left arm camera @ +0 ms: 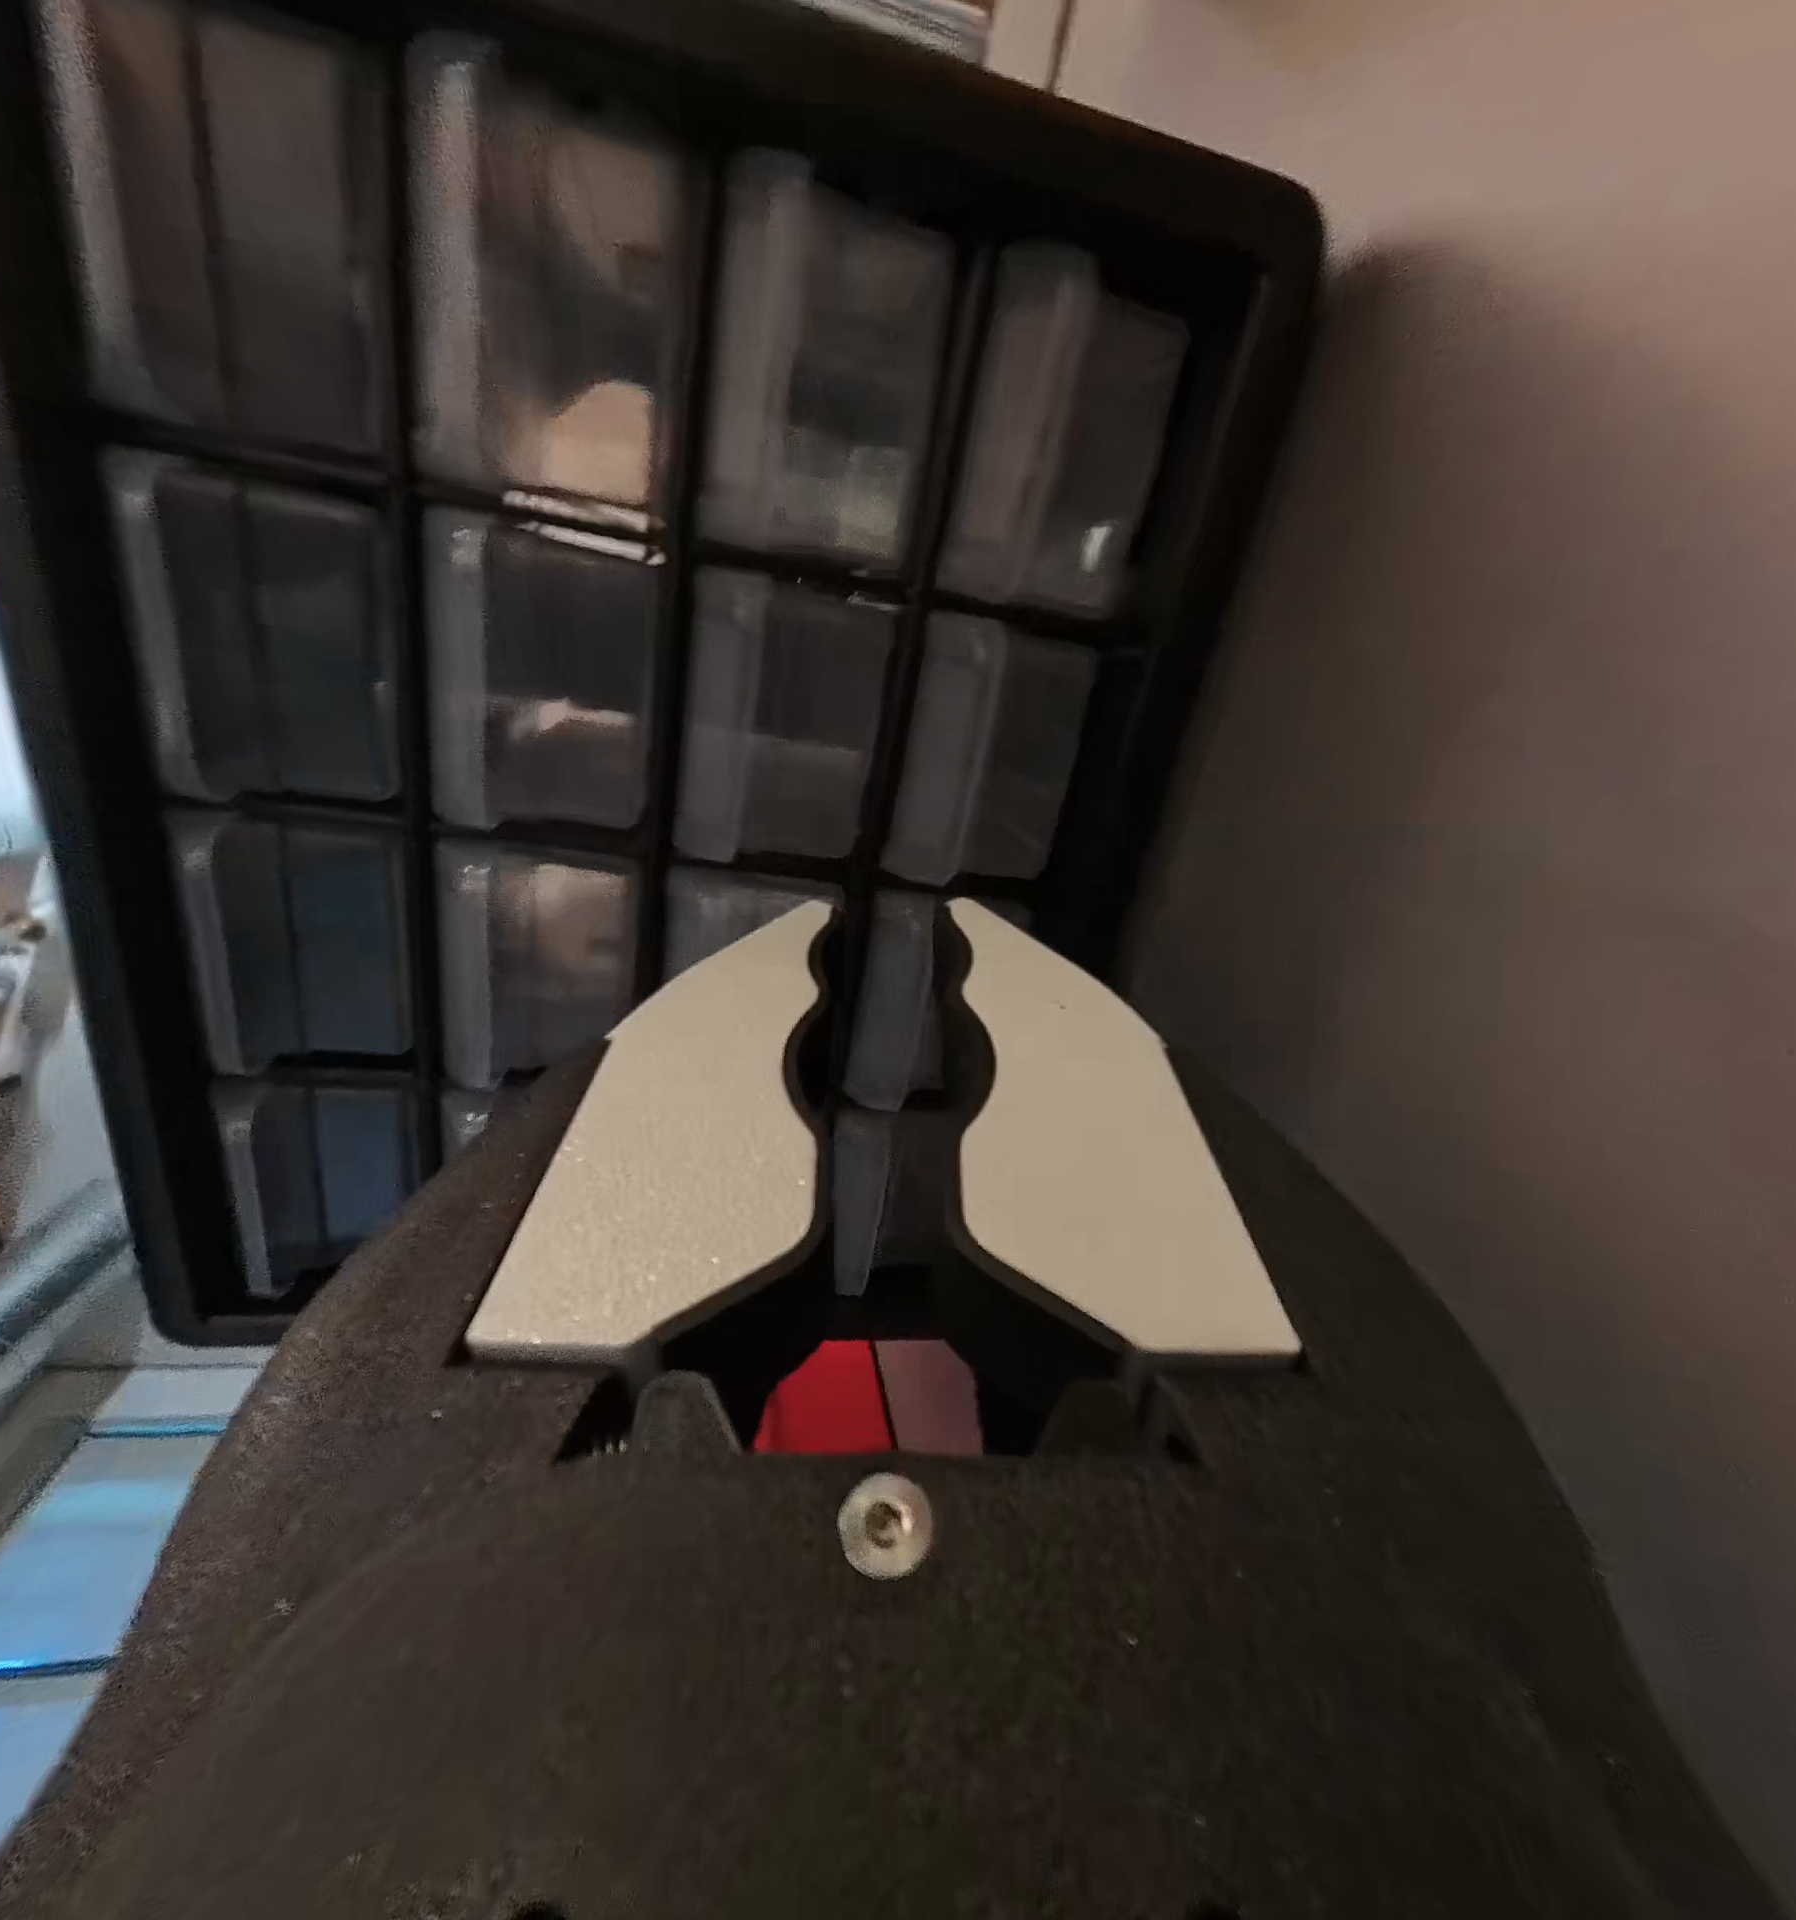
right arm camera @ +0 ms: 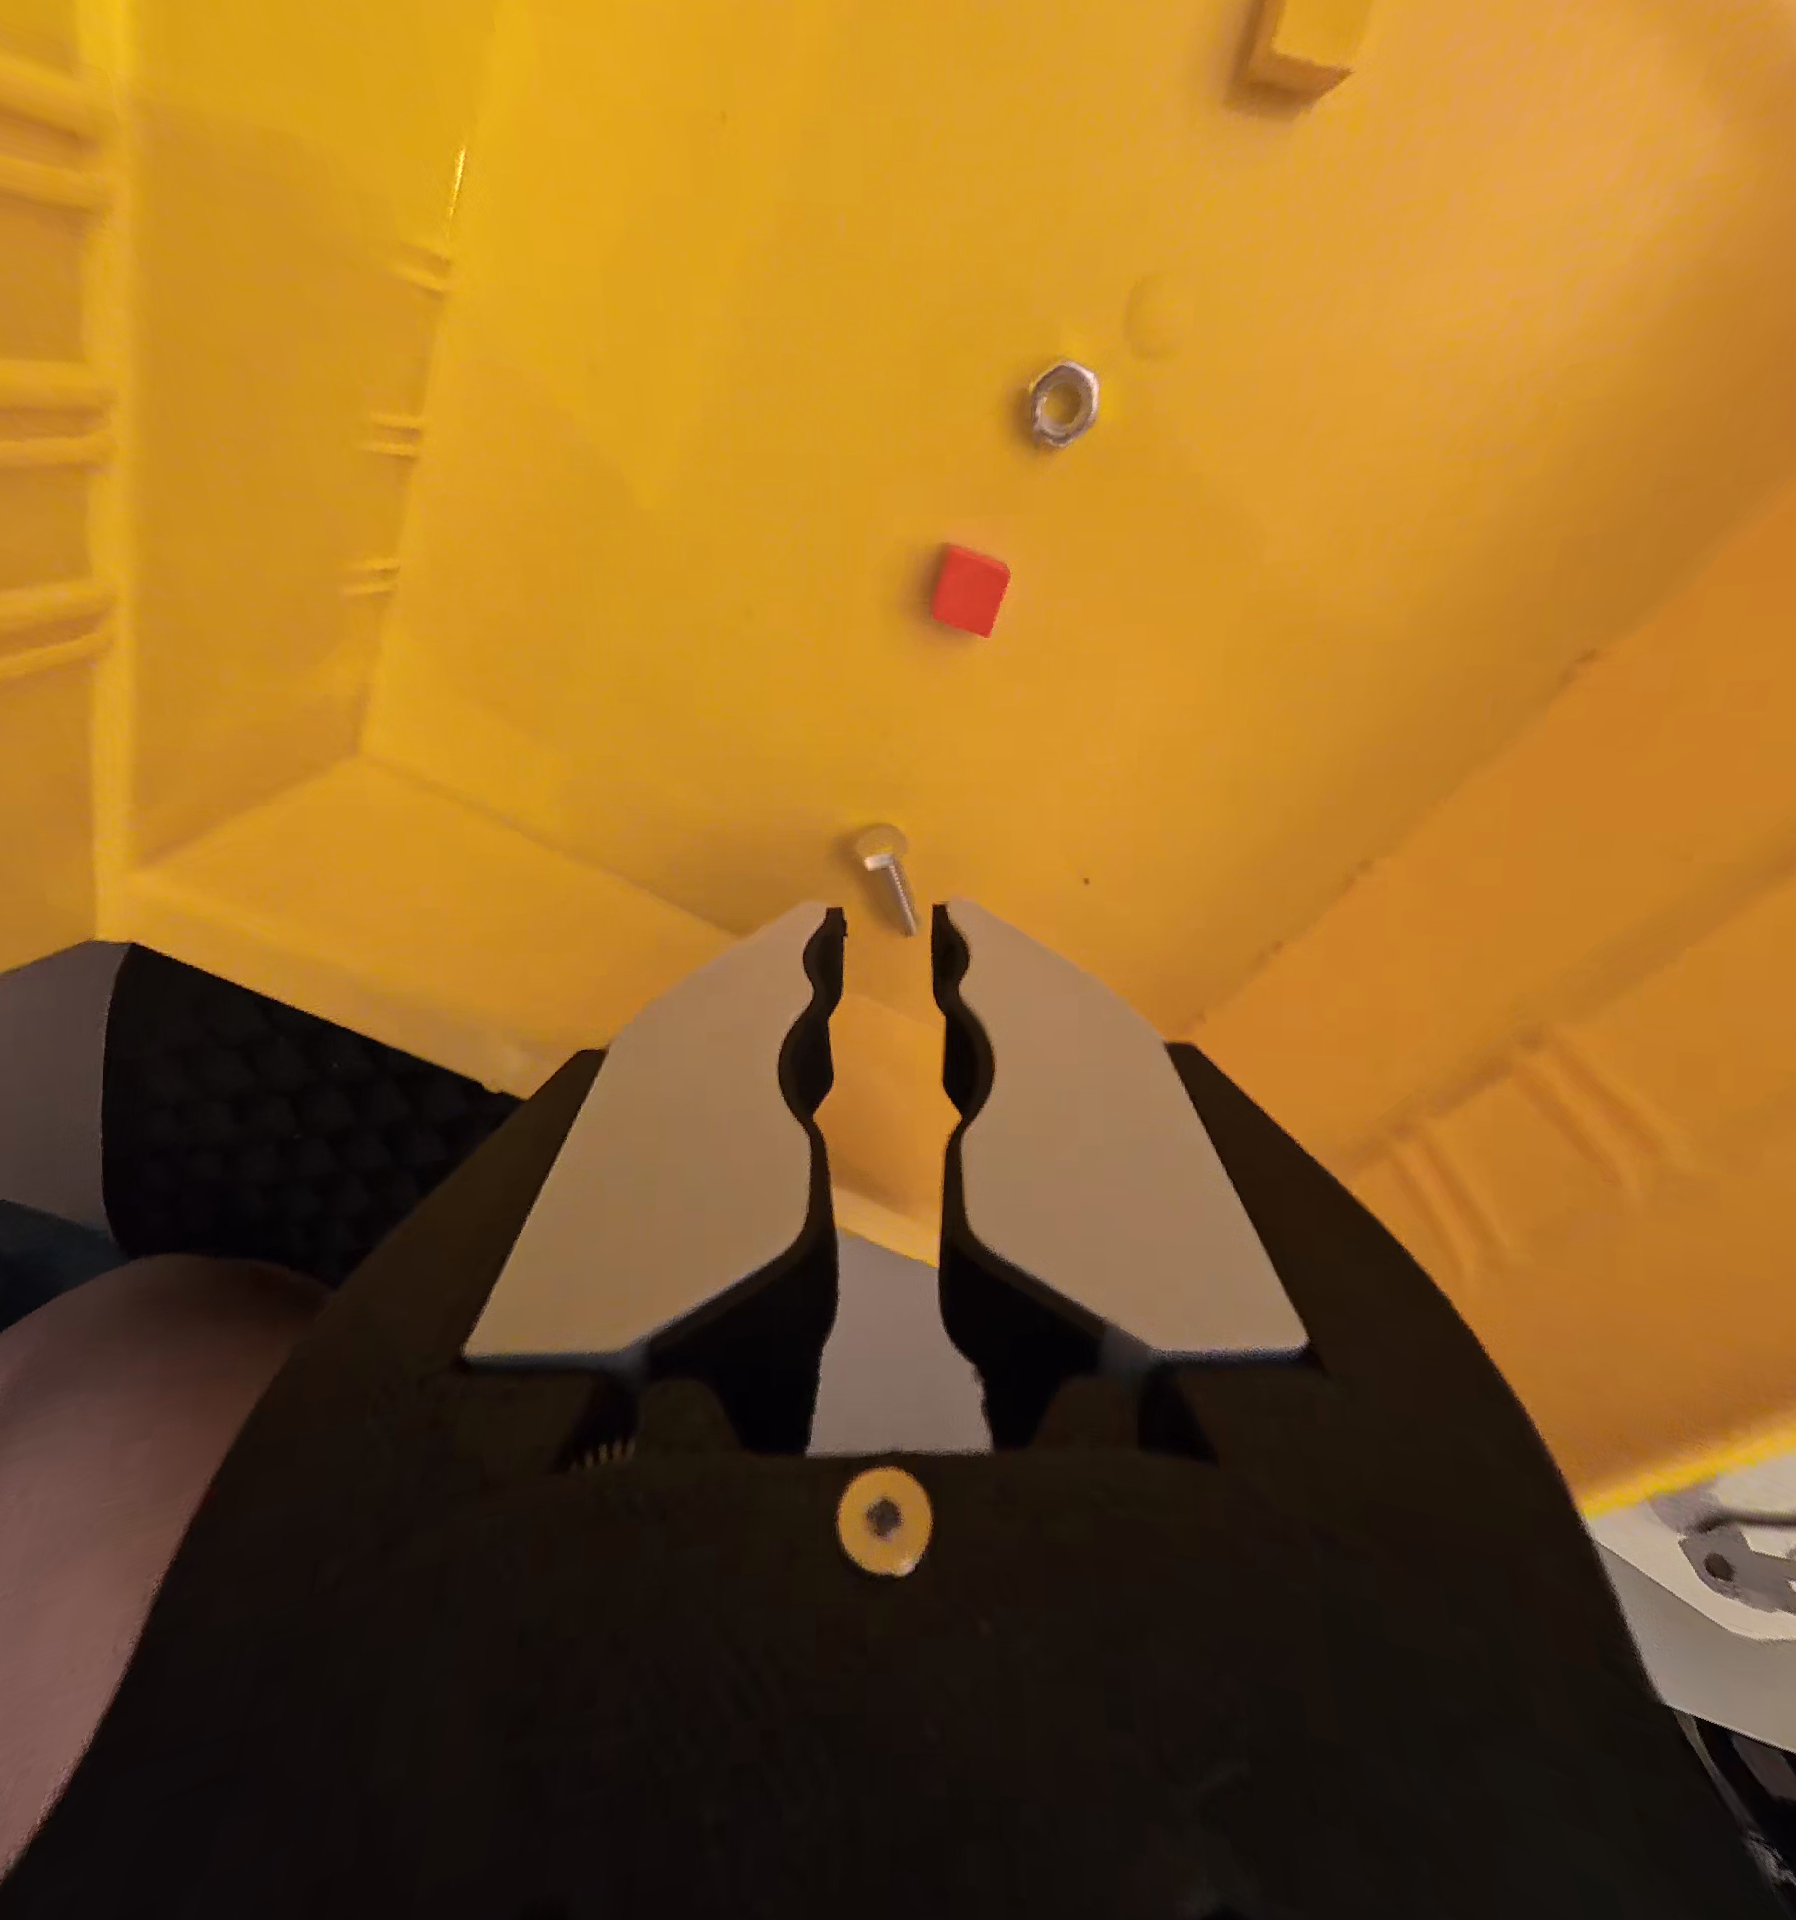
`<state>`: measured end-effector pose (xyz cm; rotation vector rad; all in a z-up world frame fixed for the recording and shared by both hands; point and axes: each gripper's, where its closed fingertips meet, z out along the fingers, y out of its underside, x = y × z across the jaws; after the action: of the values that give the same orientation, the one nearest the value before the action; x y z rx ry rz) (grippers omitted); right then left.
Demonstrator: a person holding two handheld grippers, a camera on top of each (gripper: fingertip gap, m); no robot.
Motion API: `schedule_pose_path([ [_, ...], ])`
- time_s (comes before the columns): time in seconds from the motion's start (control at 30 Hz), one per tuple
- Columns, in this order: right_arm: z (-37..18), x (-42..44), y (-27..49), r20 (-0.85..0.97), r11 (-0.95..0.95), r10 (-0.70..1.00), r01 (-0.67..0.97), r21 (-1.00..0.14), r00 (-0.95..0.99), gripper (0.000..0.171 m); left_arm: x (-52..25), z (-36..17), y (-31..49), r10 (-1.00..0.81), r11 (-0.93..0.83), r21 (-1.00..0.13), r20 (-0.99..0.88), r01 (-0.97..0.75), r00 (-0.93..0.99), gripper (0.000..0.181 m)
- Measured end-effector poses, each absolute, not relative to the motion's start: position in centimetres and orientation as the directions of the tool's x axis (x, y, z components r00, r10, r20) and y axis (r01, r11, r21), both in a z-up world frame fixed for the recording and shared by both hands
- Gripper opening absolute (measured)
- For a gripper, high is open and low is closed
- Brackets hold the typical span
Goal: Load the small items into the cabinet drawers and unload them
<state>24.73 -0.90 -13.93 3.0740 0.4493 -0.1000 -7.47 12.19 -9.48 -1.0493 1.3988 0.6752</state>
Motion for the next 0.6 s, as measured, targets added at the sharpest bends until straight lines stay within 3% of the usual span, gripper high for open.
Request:
schedule_pose_path([
  [0.3,-14.8,24.6,-1.2,-0.055,-0.952,0.287,0.291,0.090,0.956,0.017,-5.3,-11.3,13.2,-0.239,0.425,-0.172,-0.968,-0.889,0.073,0.018],
  [0.6,-15.7,24.5,-1.4,-0.052,-0.943,0.294,0.299,0.148,0.954,0.017,-4.8,-11.4,14.2,-0.310,0.379,-0.277,-0.937,-0.883,0.161,0.020],
])
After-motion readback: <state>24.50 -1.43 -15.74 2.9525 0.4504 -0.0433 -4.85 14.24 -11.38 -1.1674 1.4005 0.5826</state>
